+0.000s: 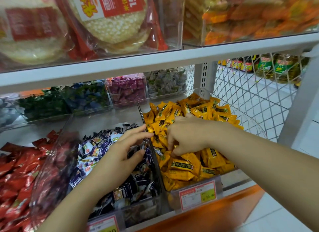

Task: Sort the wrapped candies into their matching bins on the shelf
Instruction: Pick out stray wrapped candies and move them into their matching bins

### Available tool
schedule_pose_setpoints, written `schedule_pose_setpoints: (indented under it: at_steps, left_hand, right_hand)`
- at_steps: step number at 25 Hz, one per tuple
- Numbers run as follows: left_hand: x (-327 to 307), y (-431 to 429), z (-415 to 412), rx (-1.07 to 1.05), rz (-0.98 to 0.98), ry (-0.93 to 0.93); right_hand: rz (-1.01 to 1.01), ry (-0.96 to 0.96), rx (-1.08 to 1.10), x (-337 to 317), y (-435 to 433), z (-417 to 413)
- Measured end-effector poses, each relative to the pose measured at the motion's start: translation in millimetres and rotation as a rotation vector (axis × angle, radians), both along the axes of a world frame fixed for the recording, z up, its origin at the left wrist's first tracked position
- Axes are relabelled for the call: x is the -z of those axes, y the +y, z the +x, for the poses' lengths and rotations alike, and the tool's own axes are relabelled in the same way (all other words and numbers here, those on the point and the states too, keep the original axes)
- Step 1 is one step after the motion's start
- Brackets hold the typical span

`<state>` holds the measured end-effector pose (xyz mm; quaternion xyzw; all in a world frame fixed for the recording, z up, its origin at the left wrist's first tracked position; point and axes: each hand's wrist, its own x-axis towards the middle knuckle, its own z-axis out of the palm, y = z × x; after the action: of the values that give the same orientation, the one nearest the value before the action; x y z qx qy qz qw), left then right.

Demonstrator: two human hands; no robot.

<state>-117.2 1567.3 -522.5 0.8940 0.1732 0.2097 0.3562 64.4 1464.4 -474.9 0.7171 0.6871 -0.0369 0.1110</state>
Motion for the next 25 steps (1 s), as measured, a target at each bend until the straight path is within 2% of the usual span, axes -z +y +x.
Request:
schedule_pose_setpoints:
  at_steps: [4, 13, 16, 19, 22, 25]
  left_hand:
    - [0.5, 0.4, 0.6, 0.001, 0.001, 0.001]
    - [0.4, 1.2, -0.2, 0.011, 0.002, 0.001]
    - [0.0, 0.4, -0.5, 0.016, 0.001, -0.003]
    - [0.3, 0.3, -0.4, 0.014, 0.000, 0.001]
    - [-2.5, -0.1, -1.0, 0.023, 0.012, 0.006]
    - [-11.6, -6.9, -7.7, -0.064, 0.092, -0.072]
  right_hand:
    - [0.164, 0.201, 0.057, -0.7, 10.0, -6.8]
    - [0.157, 0.100, 0.135, 18.5, 37.5, -13.0]
    - [0.248, 0.147, 0.125, 23.8, 38.3, -14.2]
    - [0.245, 0.162, 0.119, 24.3, 36.9, -11.6]
    - [0.290, 0.423, 0.141, 14.7, 30.3, -7.0]
    - [0.561, 0.700, 0.177, -1.7, 20.3, -7.4]
